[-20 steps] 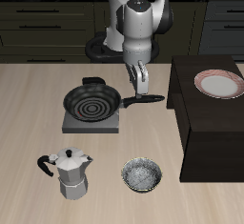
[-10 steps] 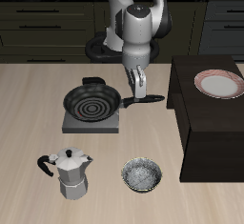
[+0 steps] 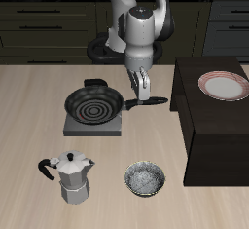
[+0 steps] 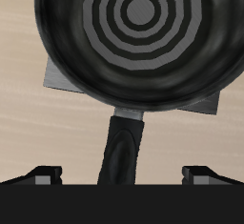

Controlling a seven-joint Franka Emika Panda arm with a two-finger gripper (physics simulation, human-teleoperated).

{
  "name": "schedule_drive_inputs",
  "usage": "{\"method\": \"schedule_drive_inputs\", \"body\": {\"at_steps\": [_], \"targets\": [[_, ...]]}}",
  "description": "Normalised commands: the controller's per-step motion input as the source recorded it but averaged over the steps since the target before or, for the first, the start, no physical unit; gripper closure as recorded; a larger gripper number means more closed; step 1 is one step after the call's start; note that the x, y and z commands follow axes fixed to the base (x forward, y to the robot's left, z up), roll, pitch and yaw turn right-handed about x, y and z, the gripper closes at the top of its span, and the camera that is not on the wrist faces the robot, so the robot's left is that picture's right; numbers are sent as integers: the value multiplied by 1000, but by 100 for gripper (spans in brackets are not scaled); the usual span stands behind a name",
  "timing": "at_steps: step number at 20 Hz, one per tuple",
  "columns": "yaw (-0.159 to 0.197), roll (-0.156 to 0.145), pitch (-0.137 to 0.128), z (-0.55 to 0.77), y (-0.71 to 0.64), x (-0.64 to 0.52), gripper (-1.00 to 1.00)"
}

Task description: Place the frypan on the top layer of the shelf

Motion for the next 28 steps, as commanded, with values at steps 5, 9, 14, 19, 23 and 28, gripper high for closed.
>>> {"method": "schedule_drive_inputs", "body": {"at_steps": [5,9,14,19,23,28], "targets": [[-10,19,5,-208,21,14,-100],[21,23,-5,-179,127,-73,-100],[35,18,-33,-90,54,-48,-100],[4,5,5,-49,-1,24,-100],[8,0,-3,29,19,96,-100],[-7,-1,35,-89,14,46,-100]]}}
